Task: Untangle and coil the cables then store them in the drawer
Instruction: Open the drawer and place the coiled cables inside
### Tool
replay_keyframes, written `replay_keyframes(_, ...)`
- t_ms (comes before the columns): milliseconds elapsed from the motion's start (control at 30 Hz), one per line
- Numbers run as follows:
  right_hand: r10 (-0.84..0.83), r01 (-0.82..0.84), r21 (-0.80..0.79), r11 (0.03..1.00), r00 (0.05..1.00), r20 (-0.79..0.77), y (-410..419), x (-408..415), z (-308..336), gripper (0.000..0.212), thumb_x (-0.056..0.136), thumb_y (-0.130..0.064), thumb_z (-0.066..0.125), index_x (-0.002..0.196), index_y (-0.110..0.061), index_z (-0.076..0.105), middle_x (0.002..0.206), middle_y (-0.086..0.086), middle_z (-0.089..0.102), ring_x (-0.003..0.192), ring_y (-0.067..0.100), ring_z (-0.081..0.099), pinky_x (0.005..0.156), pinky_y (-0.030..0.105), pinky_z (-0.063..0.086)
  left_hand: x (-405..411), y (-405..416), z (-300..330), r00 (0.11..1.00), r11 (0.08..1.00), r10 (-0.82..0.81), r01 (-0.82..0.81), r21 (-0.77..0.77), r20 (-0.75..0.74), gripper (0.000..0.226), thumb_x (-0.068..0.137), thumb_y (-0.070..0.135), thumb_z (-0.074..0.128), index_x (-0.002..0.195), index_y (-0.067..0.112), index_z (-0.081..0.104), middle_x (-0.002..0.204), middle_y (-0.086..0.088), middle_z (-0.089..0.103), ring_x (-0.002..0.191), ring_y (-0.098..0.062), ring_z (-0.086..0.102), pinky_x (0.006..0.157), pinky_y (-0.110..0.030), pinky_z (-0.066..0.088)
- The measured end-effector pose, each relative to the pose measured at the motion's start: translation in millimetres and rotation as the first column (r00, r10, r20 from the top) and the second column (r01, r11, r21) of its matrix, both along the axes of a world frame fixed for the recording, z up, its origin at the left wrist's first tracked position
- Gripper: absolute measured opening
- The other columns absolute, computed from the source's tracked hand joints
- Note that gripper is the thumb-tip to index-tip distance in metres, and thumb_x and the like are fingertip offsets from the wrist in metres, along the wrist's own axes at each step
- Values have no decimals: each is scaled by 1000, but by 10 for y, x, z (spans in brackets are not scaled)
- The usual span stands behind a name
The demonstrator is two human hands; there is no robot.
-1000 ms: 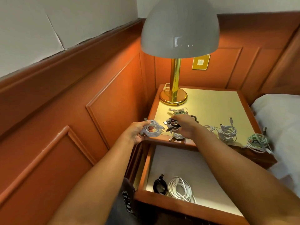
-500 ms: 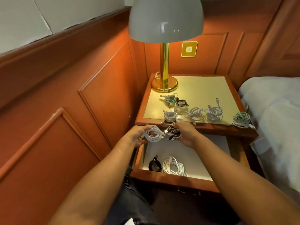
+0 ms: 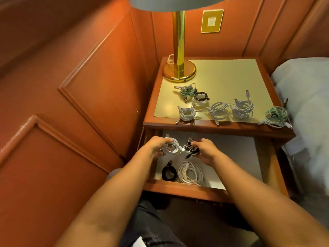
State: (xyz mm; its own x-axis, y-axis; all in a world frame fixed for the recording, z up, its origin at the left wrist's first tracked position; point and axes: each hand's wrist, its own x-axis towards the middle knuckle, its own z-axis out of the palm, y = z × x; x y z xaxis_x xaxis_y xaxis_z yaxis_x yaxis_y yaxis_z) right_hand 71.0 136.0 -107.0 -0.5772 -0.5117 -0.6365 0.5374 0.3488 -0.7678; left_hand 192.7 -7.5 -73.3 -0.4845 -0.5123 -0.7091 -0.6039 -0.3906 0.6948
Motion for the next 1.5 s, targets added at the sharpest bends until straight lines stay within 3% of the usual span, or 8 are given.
replay_keyframes(333, -72, 63, 104, 993, 994, 83, -59, -224, -348, 21, 92, 10, 48, 81, -2, 62, 87, 19, 61, 73, 28, 59, 63, 37, 47, -256, -47, -366, 993, 999, 44, -46, 17, 106, 20, 92, 7, 56, 110, 2, 61, 94, -13, 62, 77, -20, 58, 64, -32, 50)
replay_keyframes(533, 72, -62, 162, 985, 996, -54, -113, -324, -459, 14, 91, 3, 57, 82, -5, 65, 98, 22, 65, 94, 39, 62, 88, 54, 51, -238, 50, -521, 977, 991, 113, -123, 46, 183, 21, 94, 5, 40, 106, 2, 56, 95, -19, 63, 85, -31, 61, 83, -44, 53)
replay_keyframes(700, 318, -267, 238, 934, 925, -211, -142, -264, -469, 15, 90, -4, 63, 102, 0, 71, 109, 22, 69, 97, 35, 65, 86, 45, 53, -206, 117, -627, 968, 993, 116, -118, -5, 222, 34, 90, 11, 42, 118, 0, 57, 103, -19, 64, 87, -30, 60, 69, -32, 45)
replay_keyframes(833, 434, -371, 257, 893, 861, -266, -179, -208, -463, 22, 87, 4, 58, 105, 1, 70, 110, 19, 68, 98, 28, 64, 89, 41, 51, -195, 162, -578, 964, 995, 55, -30, -99, 259, 37, 88, 11, 48, 122, -3, 52, 118, -20, 60, 109, -36, 58, 88, -37, 48)
replay_keyframes(1067, 514, -388, 382, 839, 795, -321, -129, -227, -532, 38, 98, -10, 50, 135, -2, 54, 141, 16, 50, 129, 30, 48, 105, 31, 38, -155, 268, -513, 932, 901, -79, 219, -374, 354, 34, 97, 19, 48, 116, -5, 60, 122, -22, 60, 114, -37, 55, 84, -31, 41)
replay_keyframes(1200, 560, -376, 451, 810, 723, -404, -31, -262, -498, 23, 93, -3, 45, 102, -3, 66, 114, 19, 65, 108, 34, 60, 79, 28, 41, -126, 241, -503, 928, 900, -68, 215, -379, 365, 28, 97, 12, 41, 114, -5, 56, 112, -19, 56, 103, -34, 55, 77, -30, 39)
replay_keyframes(1267, 578, -382, 462, 800, 695, -427, 6, -238, -465, 27, 91, -1, 46, 104, -2, 70, 109, 15, 68, 102, 32, 62, 82, 30, 46, -93, 221, -525, 935, 900, -65, 206, -384, 350, 23, 94, 4, 42, 110, -6, 56, 106, -19, 55, 94, -30, 54, 76, -34, 44)
replay_keyframes(1500, 452, -319, 361, 876, 803, -388, -6, -111, -548, 39, 90, 5, 44, 115, -11, 70, 116, 11, 68, 109, 30, 61, 97, 38, 50, -33, 233, -504, 889, 835, -168, 358, -417, 427, 26, 93, 3, 48, 117, -3, 55, 120, -21, 58, 110, -36, 57, 90, -39, 50)
